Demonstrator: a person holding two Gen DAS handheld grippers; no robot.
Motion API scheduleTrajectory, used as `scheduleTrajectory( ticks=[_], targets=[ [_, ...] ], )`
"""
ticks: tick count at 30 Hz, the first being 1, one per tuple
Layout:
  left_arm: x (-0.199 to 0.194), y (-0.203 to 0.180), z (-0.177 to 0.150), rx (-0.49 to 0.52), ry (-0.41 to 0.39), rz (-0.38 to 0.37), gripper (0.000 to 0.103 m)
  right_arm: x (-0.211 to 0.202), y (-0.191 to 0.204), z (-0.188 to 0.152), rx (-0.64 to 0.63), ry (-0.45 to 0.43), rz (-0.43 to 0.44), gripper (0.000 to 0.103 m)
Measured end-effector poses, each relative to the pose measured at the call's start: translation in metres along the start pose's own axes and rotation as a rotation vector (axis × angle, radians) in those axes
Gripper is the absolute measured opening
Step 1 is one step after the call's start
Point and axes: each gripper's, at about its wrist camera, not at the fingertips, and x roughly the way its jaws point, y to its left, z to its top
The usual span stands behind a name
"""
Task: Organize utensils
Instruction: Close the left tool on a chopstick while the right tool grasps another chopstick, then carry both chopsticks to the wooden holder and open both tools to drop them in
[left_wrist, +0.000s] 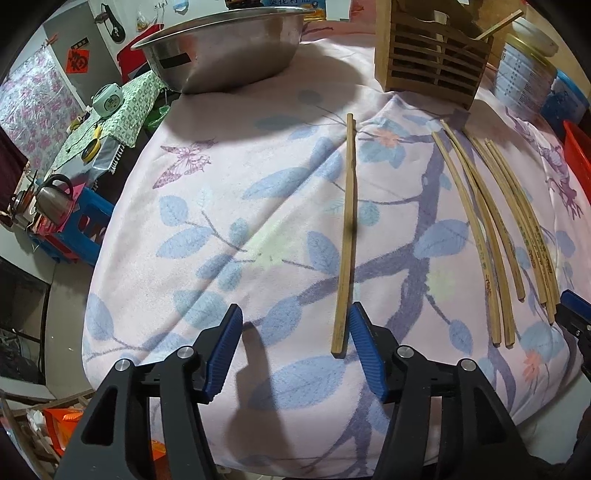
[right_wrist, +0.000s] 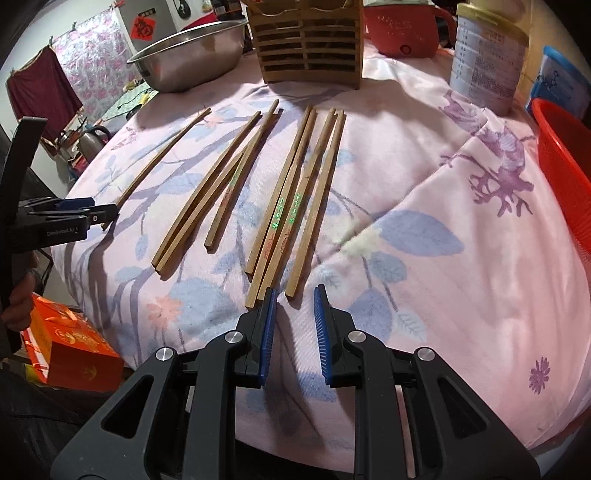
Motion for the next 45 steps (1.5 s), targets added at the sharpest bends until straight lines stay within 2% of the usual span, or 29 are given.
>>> scheduleTrajectory(
  ticks=[2, 4, 6, 8, 9, 10, 12, 16, 20, 25, 31, 36, 45],
  targets=[
    [0.0, 0.0, 0.0, -0.002, -0.001, -0.005, 0.06, 0.0, 0.001, -0.002, -0.004, -0.027, -0.035, 0.01],
    [0.0, 0.001, 0.0, 0.0, -0.004, -0.009, 0.06, 0.0, -0.003, -0.002, 0.018, -0.036, -0.032, 0.007],
    [-0.001, 0.001, -0.001, 0.005, -0.009, -0.042, 0.05, -0.001, -0.007, -0.002, 0.034, -0.035, -0.033, 0.006],
    [-0.003, -0.002, -0.003, 0.019, -0.009, -0.086, 0.025, -0.002, -0.008, -0.002, 0.032, -0.034, -0.046, 0.006],
    [-0.004, -0.005, -0.004, 0.033, -0.01, -0.095, 0.019, -0.003, -0.009, -0.001, 0.036, -0.036, -0.047, 0.006],
    [-0.005, -0.008, -0.005, 0.049, -0.01, -0.102, 0.007, -0.005, -0.009, -0.001, 0.04, -0.039, -0.046, 0.006],
    [-0.006, -0.014, -0.007, 0.074, -0.013, -0.11, 0.006, -0.007, -0.011, 0.0, 0.047, -0.046, -0.048, 0.006],
    [-0.013, -0.013, -0.008, 0.062, -0.016, -0.14, 0.006, -0.015, -0.013, 0.004, 0.055, -0.068, -0.053, 0.006],
    [-0.037, -0.01, 0.001, 0.06, -0.065, -0.136, 0.006, -0.03, -0.016, 0.01, 0.059, -0.108, -0.064, 0.006],
    [-0.083, -0.006, 0.027, 0.043, -0.168, -0.144, 0.006, -0.063, -0.022, 0.03, 0.055, -0.202, -0.084, 0.006],
    [-0.12, -0.004, 0.062, 0.03, -0.246, -0.174, 0.006, -0.108, -0.027, 0.066, 0.064, -0.344, -0.095, 0.006],
    [-0.137, -0.003, 0.085, 0.047, -0.278, -0.213, 0.006, -0.129, -0.02, 0.089, 0.046, -0.412, -0.115, 0.006],
    [-0.144, -0.002, 0.112, 0.117, -0.295, -0.266, 0.006, -0.142, 0.0, 0.102, 0.065, -0.451, -0.162, 0.006]
  ],
)
